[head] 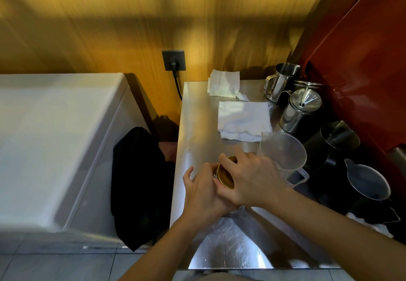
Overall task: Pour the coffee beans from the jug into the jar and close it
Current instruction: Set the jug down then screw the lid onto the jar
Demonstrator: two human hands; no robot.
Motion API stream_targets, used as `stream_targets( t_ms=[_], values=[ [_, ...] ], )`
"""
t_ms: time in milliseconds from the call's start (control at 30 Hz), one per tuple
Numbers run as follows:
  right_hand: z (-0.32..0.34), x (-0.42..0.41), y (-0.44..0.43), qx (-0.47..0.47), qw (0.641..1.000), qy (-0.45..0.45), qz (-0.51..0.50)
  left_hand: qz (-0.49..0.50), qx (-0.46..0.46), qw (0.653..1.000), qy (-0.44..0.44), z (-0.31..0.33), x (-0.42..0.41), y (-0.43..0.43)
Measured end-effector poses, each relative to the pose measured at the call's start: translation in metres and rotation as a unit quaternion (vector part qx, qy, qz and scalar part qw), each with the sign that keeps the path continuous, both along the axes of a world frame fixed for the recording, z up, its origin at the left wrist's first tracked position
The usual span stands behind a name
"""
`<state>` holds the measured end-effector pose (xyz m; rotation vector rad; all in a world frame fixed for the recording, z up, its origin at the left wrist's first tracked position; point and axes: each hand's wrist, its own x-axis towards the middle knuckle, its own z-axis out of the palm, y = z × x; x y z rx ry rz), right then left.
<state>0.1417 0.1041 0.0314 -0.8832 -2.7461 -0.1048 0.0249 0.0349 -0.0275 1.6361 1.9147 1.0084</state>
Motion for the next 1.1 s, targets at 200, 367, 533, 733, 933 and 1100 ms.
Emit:
stream_targets(
  t_ms=[200, 367, 533, 733, 933, 1100],
  values=[
    [0.004, 0.010, 0.020, -0.032, 0.990, -0.048, 0.126, 0.005, -0.019, 0.999, -0.042, -0.005, -0.007, 0.001],
    [0.004, 0.006, 0.022, -0.024, 0.988, -0.058, 0.143, -0.013, -0.006, 1.000, 0.017, -0.008, -0.005, 0.002],
    [0.000, 0.005, 0.014, -0.031, 0.994, -0.044, 0.098, -0.027, -0.031, 0.999, 0.022, -0.006, -0.004, 0.002],
    [0.004, 0.007, 0.012, -0.050, 0.994, -0.062, 0.080, -0.016, -0.020, 1.000, 0.010, -0.008, -0.003, 0.000],
    [0.000, 0.012, 0.005, -0.048, 0.998, -0.008, 0.046, -0.037, -0.033, 0.999, -0.009, -0.003, -0.004, -0.004],
    [-0.002, 0.019, 0.006, -0.132, 0.983, 0.130, -0.014, -0.078, -0.045, 0.994, 0.067, 0.009, -0.015, -0.010]
  ],
)
